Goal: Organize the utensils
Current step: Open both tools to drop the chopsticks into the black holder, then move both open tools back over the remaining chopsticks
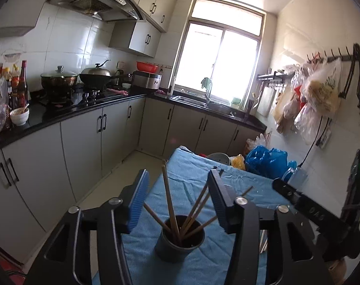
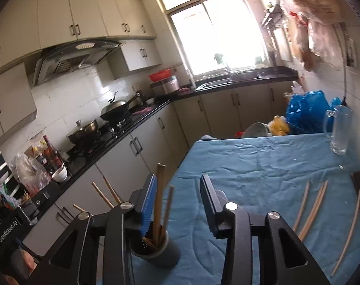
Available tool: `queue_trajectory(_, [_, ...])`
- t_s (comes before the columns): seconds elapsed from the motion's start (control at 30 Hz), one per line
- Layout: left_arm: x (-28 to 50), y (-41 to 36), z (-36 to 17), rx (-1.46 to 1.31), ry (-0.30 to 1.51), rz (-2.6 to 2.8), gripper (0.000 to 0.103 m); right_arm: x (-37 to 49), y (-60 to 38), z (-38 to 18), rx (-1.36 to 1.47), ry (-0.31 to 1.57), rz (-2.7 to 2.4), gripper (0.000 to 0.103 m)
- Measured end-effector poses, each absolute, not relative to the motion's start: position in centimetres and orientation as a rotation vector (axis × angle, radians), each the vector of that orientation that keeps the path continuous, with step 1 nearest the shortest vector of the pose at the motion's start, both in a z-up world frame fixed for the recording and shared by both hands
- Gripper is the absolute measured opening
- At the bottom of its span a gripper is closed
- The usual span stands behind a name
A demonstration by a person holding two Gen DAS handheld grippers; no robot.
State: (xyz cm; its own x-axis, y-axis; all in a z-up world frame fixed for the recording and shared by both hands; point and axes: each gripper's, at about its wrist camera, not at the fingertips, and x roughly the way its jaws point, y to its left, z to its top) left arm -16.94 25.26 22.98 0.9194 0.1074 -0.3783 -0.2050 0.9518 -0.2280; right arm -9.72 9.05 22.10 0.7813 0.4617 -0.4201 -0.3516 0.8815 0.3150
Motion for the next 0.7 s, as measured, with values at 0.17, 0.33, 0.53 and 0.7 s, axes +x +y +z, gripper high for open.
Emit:
queue_trajectory(0.17, [-17.5,22.3,22.4,-0.184,0.403,0.160,0.063,-12.3,6.2,21.8,0.226,0.466,0.365,0.055])
queue_trajectory(0.33, [-17.9,18.8,21.8,-0.099,0.446,0.130,0.073,-14.0,3.1,20.6,0.255,0.484,0.306,0.057])
queue_trajectory(0.53, [-18.2,15.1,21.0,0.001,0.487,0.083,0.076,-15.4,-0.1,19.2,0.281,0.510,0.247,0.057])
queue_trajectory(0.7, [-17.7,12.5,20.3,0.053,0.523,0.039,0.076,-16.3,-2.7,17.9,0.321,0.532,0.200,0.058])
